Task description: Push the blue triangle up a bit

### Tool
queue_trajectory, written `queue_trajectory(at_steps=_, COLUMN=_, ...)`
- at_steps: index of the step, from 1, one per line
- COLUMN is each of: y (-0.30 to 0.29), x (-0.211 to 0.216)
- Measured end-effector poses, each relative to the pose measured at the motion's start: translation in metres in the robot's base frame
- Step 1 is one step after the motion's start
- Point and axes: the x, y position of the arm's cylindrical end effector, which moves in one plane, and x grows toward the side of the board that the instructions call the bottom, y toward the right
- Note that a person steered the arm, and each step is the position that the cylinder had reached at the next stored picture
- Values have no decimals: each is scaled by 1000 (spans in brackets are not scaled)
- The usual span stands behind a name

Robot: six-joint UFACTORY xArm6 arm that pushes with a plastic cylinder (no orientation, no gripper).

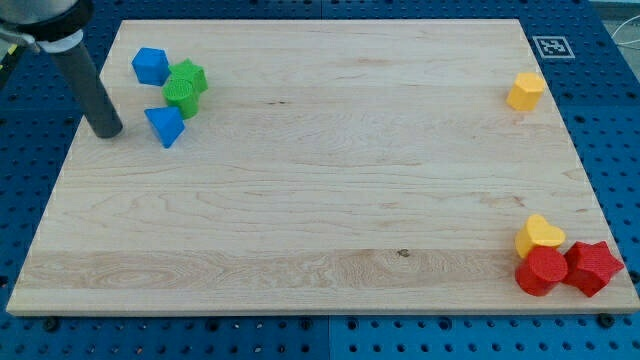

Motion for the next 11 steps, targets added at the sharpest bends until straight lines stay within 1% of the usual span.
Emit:
queue_trajectory(at_steps=1, y=11, x=20)
queue_trajectory(at_steps=3, y=52, x=20)
queue_trajectory(at_steps=5, y=58, x=27)
queue_trajectory(at_steps=6, y=66, x=42)
queue_trajectory(at_steps=11, y=91, x=12)
